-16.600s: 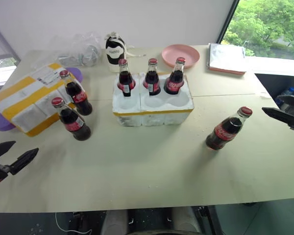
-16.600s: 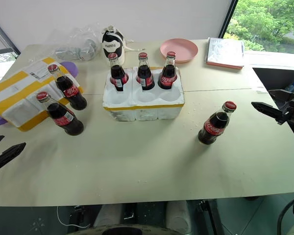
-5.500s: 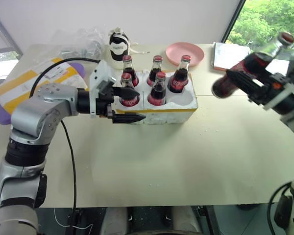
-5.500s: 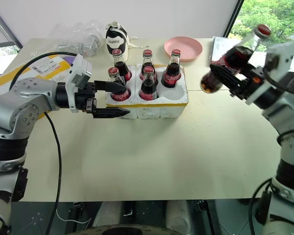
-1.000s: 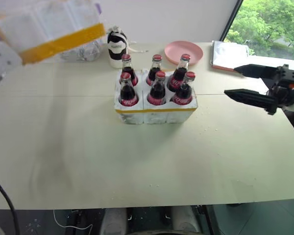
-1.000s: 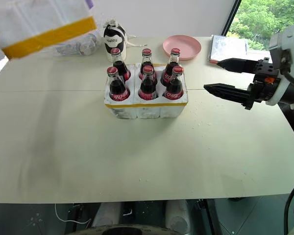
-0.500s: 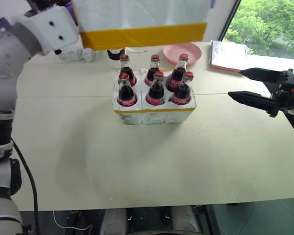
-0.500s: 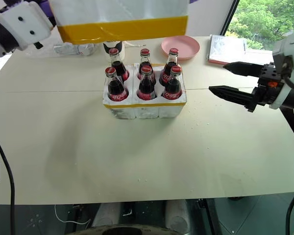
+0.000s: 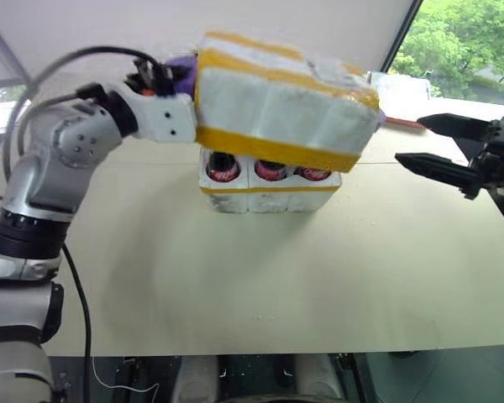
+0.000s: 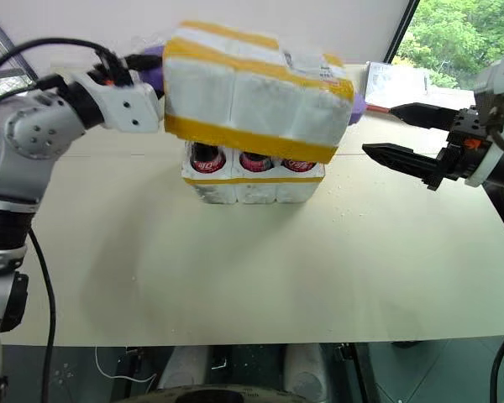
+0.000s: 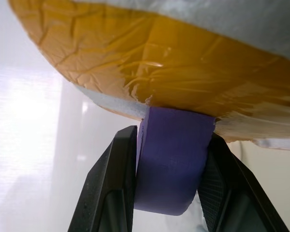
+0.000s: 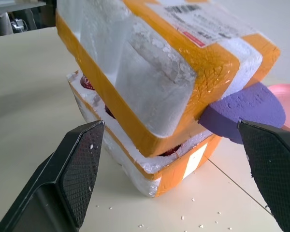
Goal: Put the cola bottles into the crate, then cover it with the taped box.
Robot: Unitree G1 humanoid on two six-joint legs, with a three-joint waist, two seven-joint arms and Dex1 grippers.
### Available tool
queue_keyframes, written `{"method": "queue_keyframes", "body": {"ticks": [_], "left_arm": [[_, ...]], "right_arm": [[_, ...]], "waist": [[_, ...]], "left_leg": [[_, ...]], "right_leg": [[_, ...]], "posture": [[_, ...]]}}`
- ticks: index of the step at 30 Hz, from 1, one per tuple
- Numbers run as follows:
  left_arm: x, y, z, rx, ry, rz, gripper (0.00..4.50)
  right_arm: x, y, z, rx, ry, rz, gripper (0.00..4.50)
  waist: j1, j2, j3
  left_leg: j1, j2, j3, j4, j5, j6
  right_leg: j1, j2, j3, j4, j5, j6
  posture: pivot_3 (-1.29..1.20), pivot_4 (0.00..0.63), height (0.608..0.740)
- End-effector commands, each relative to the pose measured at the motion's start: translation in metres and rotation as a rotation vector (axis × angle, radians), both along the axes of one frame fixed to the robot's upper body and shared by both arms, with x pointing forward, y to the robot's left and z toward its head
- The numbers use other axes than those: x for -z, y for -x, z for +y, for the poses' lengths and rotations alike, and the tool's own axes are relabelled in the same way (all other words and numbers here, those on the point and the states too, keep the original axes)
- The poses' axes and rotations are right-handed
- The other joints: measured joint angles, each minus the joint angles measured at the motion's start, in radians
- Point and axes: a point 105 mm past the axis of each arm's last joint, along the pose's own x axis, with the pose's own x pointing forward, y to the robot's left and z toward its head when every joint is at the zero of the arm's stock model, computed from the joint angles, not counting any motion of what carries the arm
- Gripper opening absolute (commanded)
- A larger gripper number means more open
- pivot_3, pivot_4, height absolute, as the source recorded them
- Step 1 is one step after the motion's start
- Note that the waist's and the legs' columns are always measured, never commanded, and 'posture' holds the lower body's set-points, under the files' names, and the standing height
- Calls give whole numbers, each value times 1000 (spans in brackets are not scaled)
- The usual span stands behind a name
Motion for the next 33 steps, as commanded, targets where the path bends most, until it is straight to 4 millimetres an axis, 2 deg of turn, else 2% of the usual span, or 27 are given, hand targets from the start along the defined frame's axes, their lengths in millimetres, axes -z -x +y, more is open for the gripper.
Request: {"method": "queue_keyframes", "body": {"ticks": [1, 3, 4, 6, 9, 10, 15, 21, 23, 25, 26, 29, 32, 33], "left_arm": [[-7, 5, -1, 0, -24, -57, 1713], [-3, 4, 3, -20, -40, -59, 1713], [0, 4, 4, -23, -38, -54, 1950], [6, 7, 4, -21, -37, -39, 2613], [16, 10, 4, -23, -32, -8, 4103], [18, 11, 5, -28, -22, 9, 4441], [25, 21, 16, -34, 30, 114, 4441], [36, 63, 33, 93, 42, 412, 4441], [37, 70, 43, 65, 133, 543, 4441], [37, 86, 54, 93, 303, 762, 4441], [31, 93, 61, 117, 402, 845, 4441], [9, 99, 91, 118, 692, 1002, 4441], [-2, 115, 109, 152, 781, 1125, 4441], [-7, 114, 117, 139, 823, 1126, 4441]], "right_arm": [[-16, 8, 1, -3, -10, -73, 4500], [-15, 9, 1, -1, -12, -73, 4500], [-15, 9, 1, 1, -14, -74, 4500], [-15, 8, 1, 4, -18, -75, 4500], [-15, 8, 0, 6, -23, -75, 4500], [-14, 7, 0, 5, -24, -71, 4500], [-8, 4, -3, 12, -8, -54, 4500], [1, -1, -16, 39, 13, -25, 4500], [0, -4, -20, 43, 6, -25, 4500], [0, -8, -25, 52, 2, -18, 4500], [2, -9, -26, 47, 6, -8, 4500], [6, -7, -25, 9, 18, 19, 4500], [8, -6, -23, -12, 32, 24, 4500], [8, -5, -21, -31, 26, 28, 4500]], "waist": [[1, 0, 0], [2, 0, 0], [2, 0, 0], [1, 0, 0], [1, 0, 0], [2, 0, 0], [1, 0, 0], [-5, 0, 0], [-6, 1, 0], [-6, 1, 0], [-7, 1, 0], [-6, 1, 0], [-15, 1, 0], [-16, 1, 0]], "left_leg": [[0, 0, 0, 0, 0, 0], [0, 0, 0, 0, 0, 0], [0, 0, 0, 0, 0, 0], [0, 0, 0, 0, 0, 0], [0, 0, -1, 0, 0, 0], [0, 0, -1, 0, 0, 0], [0, 0, -1, 0, 0, 1], [0, 1, -1, 0, 0, 0], [1, 1, -1, 0, 0, 0], [1, 1, -1, 0, 0, 1], [1, 1, -2, 0, -1, 1], [1, 2, -3, 0, 0, 0], [1, 2, -2, 0, 0, 0], [1, 2, -2, 0, 0, 0]], "right_leg": [[0, 0, 0, 0, 0, 0], [0, 0, 0, 0, 0, 0], [0, 0, 0, 0, 0, 0], [1, 0, 0, 0, 0, 0], [0, 0, 0, 0, 0, 0], [0, 0, 0, 0, 0, 0], [1, 0, 0, 0, 0, 0], [0, 0, 0, 0, 0, 0], [1, 0, 0, 0, 0, 0], [1, 0, 0, 0, 0, 0], [1, 0, 0, 0, 0, 0], [1, 1, 0, 0, -1, 0], [1, 2, 0, 0, -1, 0], [1, 2, 0, 0, -1, 0]], "posture": [[0, 150, 740], [0, 150, 740], [0, 150, 740], [0, 150, 740], [0, 150, 740], [0, 150, 740], [0, 150, 740], [0, 150, 740], [0, 150, 740], [0, 150, 740], [0, 150, 740], [0, 150, 740], [0, 150, 740], [0, 150, 740]]}}
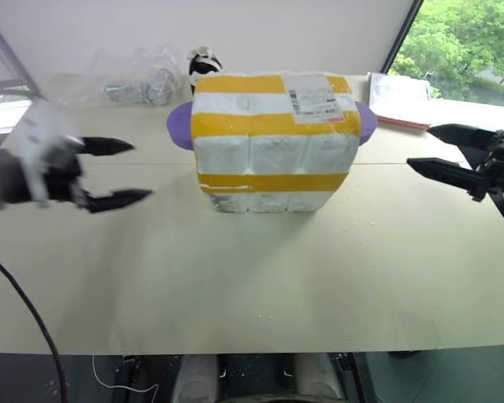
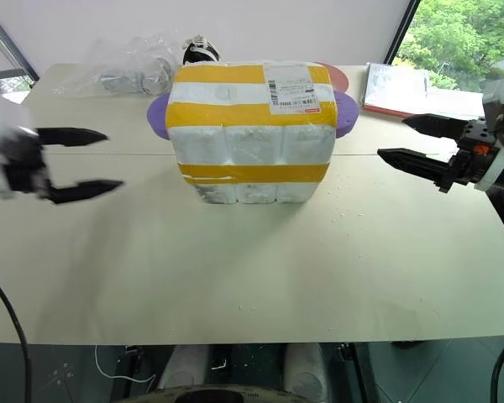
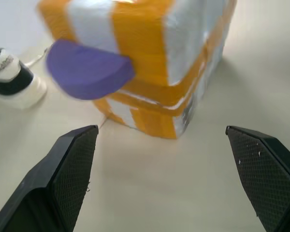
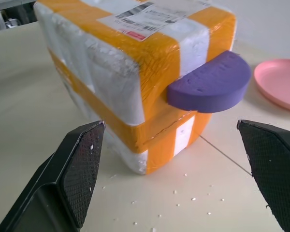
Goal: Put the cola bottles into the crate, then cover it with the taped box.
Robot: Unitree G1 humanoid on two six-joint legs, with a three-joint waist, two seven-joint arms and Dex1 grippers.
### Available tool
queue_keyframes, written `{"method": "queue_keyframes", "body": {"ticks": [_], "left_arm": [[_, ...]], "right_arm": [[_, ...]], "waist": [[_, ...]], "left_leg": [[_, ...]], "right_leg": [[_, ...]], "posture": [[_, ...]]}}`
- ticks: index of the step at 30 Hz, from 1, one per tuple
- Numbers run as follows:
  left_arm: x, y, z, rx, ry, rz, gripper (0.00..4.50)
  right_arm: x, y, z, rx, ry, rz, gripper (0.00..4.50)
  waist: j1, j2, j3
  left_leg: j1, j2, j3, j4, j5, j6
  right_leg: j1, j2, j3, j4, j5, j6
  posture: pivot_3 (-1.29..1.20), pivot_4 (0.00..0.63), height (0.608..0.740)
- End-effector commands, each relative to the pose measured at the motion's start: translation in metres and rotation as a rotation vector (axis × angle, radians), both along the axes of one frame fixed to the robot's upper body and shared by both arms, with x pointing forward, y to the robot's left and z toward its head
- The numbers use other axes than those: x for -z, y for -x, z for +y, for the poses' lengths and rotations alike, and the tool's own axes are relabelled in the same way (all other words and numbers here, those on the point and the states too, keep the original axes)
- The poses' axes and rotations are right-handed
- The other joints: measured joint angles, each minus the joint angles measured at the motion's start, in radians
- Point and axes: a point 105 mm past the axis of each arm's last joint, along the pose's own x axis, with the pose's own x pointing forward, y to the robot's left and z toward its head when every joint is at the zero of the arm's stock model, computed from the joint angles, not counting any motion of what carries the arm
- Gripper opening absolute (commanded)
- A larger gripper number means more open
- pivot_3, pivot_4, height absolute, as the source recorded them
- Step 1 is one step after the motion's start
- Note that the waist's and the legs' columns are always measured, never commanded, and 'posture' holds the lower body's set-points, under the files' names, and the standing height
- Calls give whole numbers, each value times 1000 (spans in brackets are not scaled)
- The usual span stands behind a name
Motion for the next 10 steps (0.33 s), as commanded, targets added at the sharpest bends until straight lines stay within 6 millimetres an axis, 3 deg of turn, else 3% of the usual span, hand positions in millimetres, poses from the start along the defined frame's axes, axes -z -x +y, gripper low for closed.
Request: {"method": "queue_keyframes", "body": {"ticks": [1, 5, 10], "left_arm": [[-22, 8, 20, -18, 105, 37, 4441], [-29, 5, 34, -72, 121, 38, 4441], [-33, 10, 35, -89, 96, 16, 4441]], "right_arm": [[-14, 7, 3, -48, 21, -51, 4500], [-6, 10, 8, -92, 31, -26, 4500], [-6, 9, 9, -108, 24, -12, 4500]], "waist": [[-2, 0, 0], [-8, 0, 0], [-11, 0, 0]], "left_leg": [[0, 0, 0, 0, 0, 0], [0, 0, 0, 0, 0, 0], [0, 0, 0, -1, 0, -1]], "right_leg": [[0, 0, 0, 0, 0, 0], [0, 0, 0, 0, 0, 0], [0, 0, 0, 0, 0, 0]], "posture": [[0, 150, 740], [0, 150, 740], [0, 150, 740]]}}
